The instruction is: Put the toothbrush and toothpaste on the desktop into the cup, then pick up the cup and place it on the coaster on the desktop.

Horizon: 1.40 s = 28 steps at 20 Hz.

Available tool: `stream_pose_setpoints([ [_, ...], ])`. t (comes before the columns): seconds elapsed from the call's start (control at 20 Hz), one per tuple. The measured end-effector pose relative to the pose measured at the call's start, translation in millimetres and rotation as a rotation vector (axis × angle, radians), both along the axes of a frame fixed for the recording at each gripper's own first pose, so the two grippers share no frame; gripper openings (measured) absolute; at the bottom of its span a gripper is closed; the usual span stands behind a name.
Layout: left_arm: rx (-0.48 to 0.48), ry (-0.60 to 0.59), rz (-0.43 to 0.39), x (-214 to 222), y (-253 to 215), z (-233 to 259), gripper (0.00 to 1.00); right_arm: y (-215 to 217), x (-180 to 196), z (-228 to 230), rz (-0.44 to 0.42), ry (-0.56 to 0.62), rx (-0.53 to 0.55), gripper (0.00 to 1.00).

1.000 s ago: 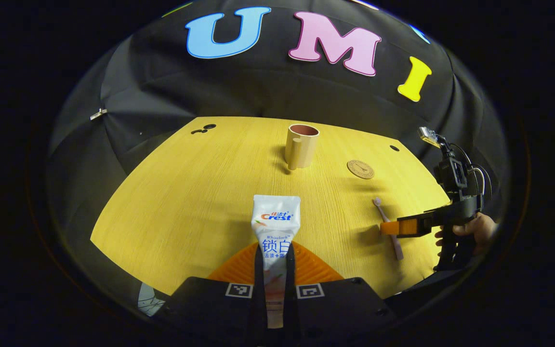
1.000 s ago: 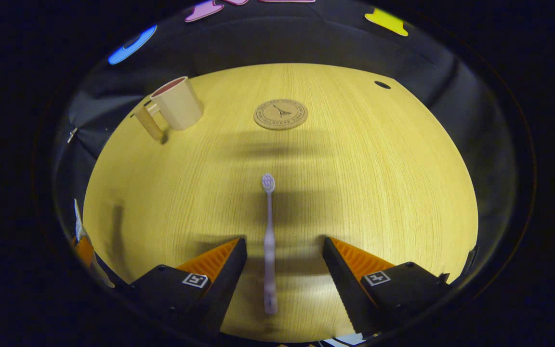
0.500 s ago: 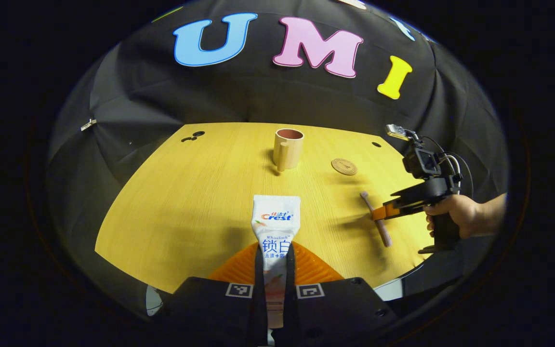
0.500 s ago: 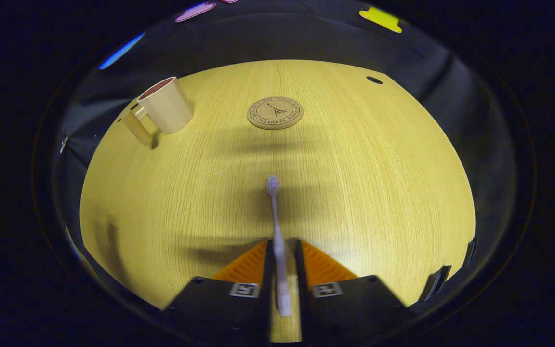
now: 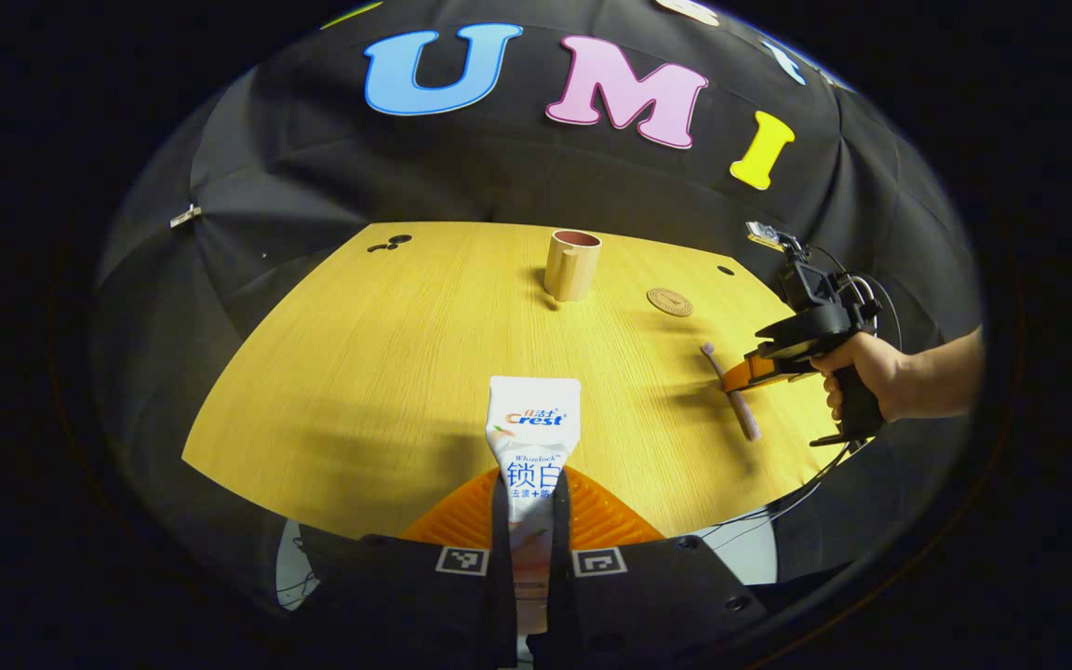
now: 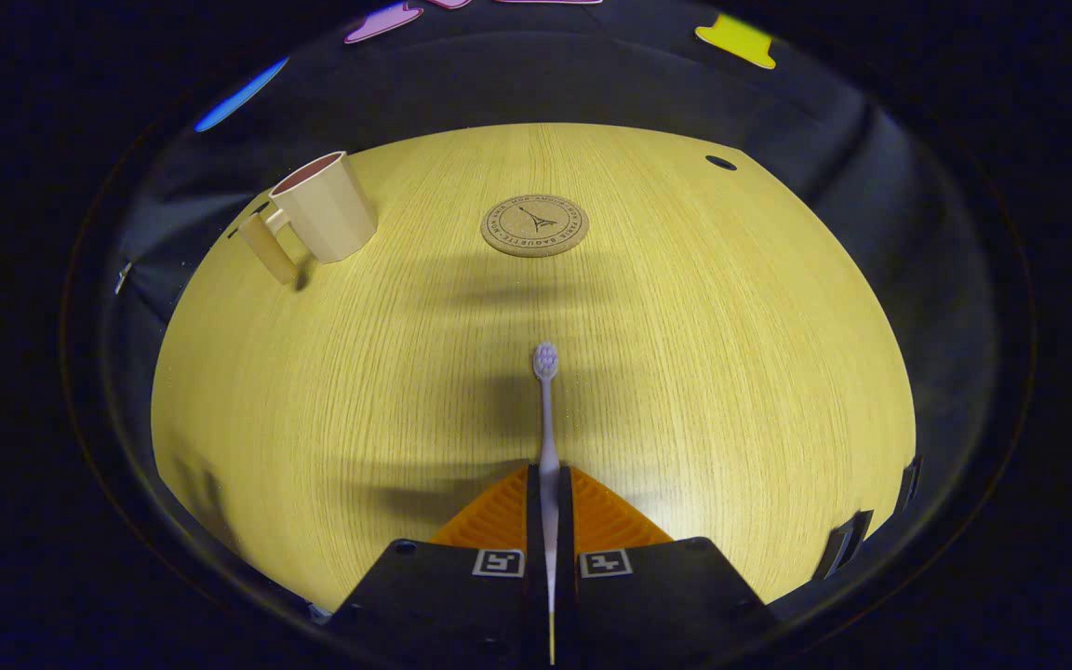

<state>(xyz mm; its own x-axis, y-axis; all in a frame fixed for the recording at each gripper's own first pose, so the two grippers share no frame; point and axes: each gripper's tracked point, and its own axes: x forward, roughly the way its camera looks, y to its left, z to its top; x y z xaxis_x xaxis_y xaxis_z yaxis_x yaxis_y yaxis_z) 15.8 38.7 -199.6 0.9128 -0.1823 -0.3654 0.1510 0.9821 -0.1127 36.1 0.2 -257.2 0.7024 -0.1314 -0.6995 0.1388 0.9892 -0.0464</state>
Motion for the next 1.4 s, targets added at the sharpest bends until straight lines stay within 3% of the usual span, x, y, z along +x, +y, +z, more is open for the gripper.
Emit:
stream_pose_setpoints([
  [0.05, -0.003, 0.002, -0.008, 1, 0, 0, 0.18, 7, -2, 5, 0.025, -0.015, 0.025, 0.07],
  [0.35, -0.041, -0.091, -0.054, 14, -7, 33, 0.18, 1, -28, 36, 0.126, -0.102, -0.029, 0.07],
  [0.75, -0.058, -0.181, 0.002, 53, -17, 75, 0.18, -10, -37, 72, 0.157, -0.146, 0.072, 0.07],
  [1.2, -0.160, -0.317, 0.026, 126, -39, 143, 0.18, -16, -30, 117, 0.225, -0.212, 0.136, 0.07],
  [1.4, -0.232, -0.376, 0.065, 161, -45, 172, 0.18, -14, -13, 127, 0.200, -0.228, 0.230, 0.07],
])
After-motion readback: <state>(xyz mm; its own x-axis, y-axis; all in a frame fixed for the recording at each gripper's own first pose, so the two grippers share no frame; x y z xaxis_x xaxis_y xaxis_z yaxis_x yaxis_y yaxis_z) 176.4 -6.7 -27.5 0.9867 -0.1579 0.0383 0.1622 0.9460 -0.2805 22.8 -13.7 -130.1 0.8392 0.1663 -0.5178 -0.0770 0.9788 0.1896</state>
